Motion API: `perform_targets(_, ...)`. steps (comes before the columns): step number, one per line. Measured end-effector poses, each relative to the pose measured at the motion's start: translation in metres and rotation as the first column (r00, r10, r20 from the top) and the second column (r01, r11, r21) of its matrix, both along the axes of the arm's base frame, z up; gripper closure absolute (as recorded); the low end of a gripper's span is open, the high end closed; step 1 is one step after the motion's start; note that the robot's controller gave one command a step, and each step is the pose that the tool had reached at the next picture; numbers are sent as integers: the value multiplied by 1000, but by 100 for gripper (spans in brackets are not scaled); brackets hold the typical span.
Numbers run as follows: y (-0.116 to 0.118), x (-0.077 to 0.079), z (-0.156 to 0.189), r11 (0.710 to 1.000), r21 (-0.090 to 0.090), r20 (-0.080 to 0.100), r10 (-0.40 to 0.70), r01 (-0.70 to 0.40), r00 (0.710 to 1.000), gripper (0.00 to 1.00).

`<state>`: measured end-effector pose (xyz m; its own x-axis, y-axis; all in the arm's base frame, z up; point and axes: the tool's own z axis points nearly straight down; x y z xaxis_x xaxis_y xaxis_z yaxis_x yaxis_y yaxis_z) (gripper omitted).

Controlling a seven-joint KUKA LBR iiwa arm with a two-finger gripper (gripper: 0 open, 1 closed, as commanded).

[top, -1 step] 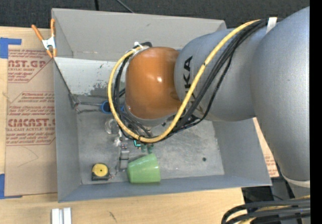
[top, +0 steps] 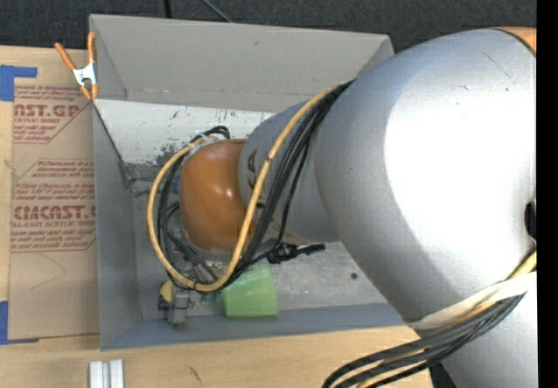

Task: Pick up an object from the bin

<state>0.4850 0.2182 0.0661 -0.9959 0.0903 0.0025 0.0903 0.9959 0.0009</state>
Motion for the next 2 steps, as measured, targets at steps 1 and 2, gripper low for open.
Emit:
perform_targets(1, -1, 1, 4, 1000, 0, 0, -1, 1, 1000, 100)
perform_targets(2, 1, 21, 171, 1000, 3, 10, -3, 3, 1000, 100)
